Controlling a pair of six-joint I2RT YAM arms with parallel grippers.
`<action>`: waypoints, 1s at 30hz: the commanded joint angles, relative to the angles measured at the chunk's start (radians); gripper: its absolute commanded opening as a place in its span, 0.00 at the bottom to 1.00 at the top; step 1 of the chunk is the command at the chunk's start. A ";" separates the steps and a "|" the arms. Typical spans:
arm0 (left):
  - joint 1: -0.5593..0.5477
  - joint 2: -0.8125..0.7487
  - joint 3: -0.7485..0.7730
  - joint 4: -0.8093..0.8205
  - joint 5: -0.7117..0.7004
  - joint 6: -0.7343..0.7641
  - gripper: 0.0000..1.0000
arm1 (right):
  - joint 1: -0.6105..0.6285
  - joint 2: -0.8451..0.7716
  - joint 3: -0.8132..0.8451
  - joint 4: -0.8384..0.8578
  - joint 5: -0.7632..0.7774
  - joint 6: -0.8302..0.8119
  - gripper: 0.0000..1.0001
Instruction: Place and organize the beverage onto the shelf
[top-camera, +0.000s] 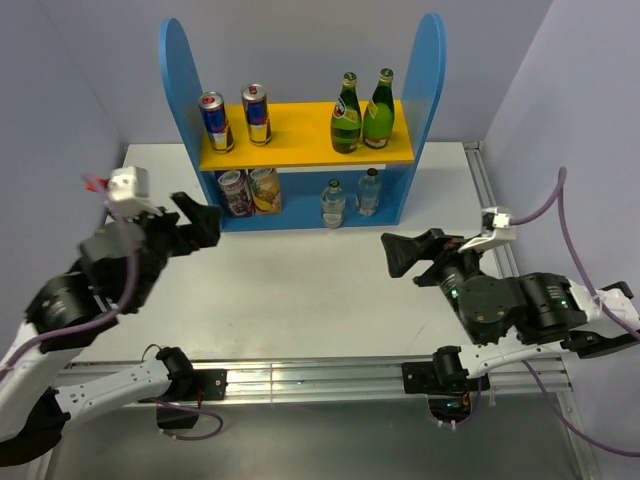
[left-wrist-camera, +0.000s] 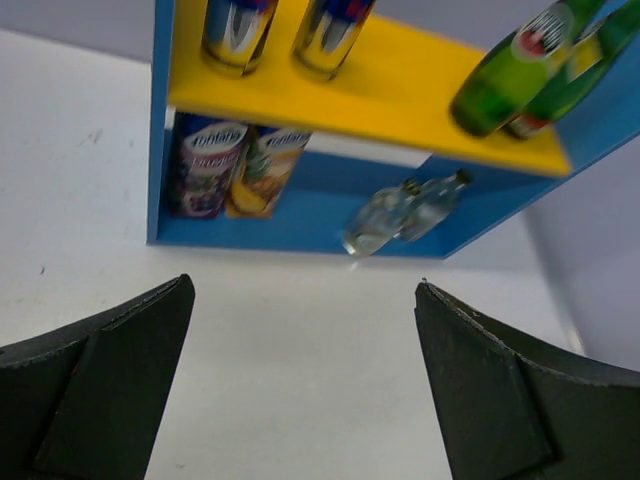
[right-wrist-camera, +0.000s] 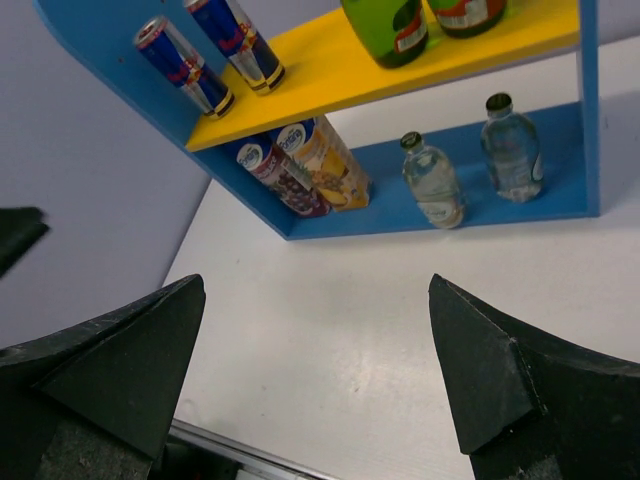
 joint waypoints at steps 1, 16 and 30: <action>0.002 -0.006 0.155 -0.055 0.049 0.032 0.99 | 0.008 -0.024 0.018 -0.020 0.021 -0.133 1.00; 0.002 -0.013 0.197 -0.263 0.084 -0.109 0.99 | 0.006 0.040 0.112 -0.216 -0.073 0.028 1.00; 0.002 -0.023 0.141 -0.230 0.095 -0.089 0.99 | 0.008 0.040 0.090 -0.247 -0.101 0.054 1.00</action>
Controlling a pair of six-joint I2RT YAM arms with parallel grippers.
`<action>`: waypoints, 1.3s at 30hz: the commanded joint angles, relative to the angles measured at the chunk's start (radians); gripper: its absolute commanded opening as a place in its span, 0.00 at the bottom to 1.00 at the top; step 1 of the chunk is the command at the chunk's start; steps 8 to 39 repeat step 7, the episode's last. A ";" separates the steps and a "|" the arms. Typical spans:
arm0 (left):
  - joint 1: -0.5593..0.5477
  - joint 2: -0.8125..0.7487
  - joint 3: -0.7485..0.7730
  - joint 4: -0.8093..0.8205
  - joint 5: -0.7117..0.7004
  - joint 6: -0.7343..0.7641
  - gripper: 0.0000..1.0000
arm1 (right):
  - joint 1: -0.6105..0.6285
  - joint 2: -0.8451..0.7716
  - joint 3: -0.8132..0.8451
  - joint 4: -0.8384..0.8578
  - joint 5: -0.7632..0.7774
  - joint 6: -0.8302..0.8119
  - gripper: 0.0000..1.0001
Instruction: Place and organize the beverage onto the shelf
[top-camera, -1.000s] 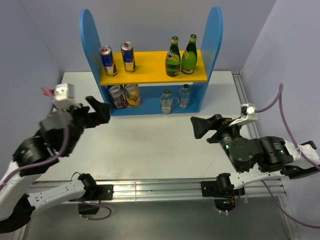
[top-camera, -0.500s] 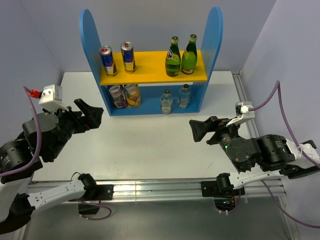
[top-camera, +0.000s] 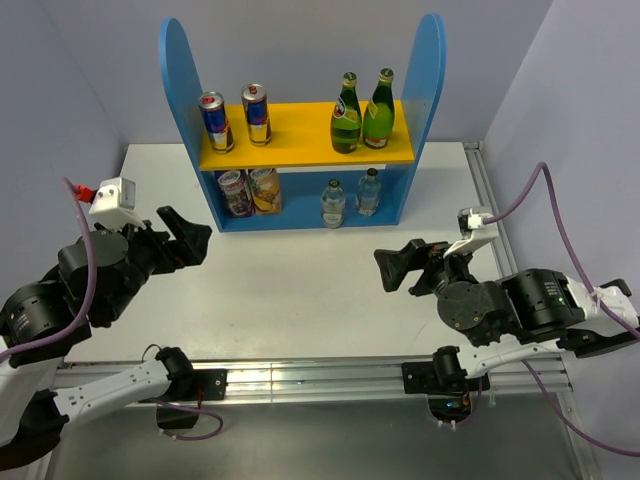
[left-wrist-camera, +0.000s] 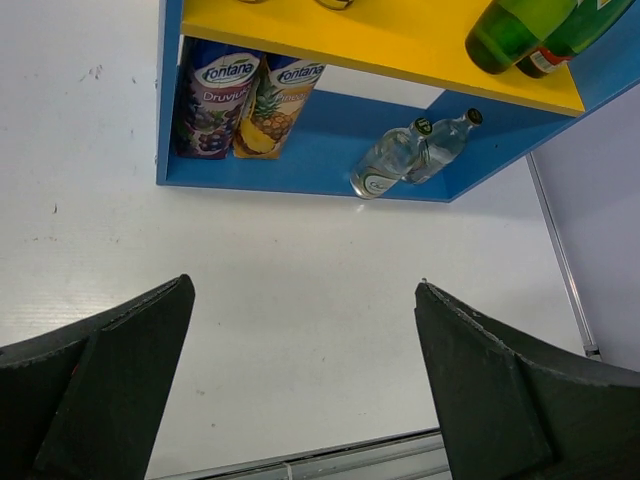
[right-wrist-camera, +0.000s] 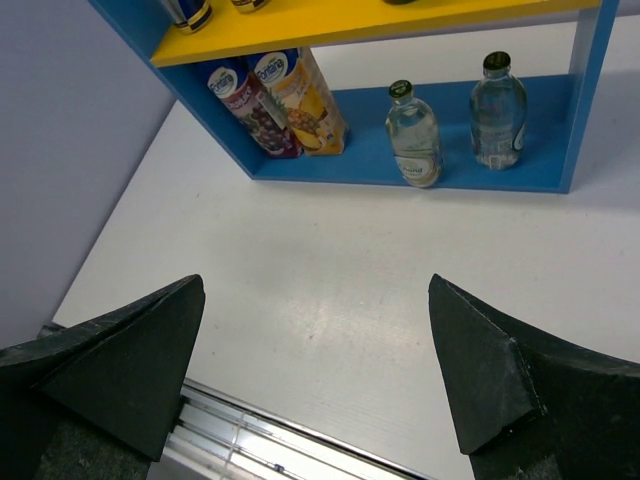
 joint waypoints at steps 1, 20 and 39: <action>0.002 -0.003 -0.005 0.023 0.009 -0.002 0.99 | 0.008 -0.011 0.005 0.011 0.015 -0.011 1.00; 0.002 -0.005 -0.019 0.031 0.000 0.002 0.99 | 0.008 0.004 0.001 0.015 0.038 -0.031 1.00; 0.002 -0.005 -0.019 0.031 0.000 0.002 0.99 | 0.008 0.004 0.001 0.015 0.038 -0.031 1.00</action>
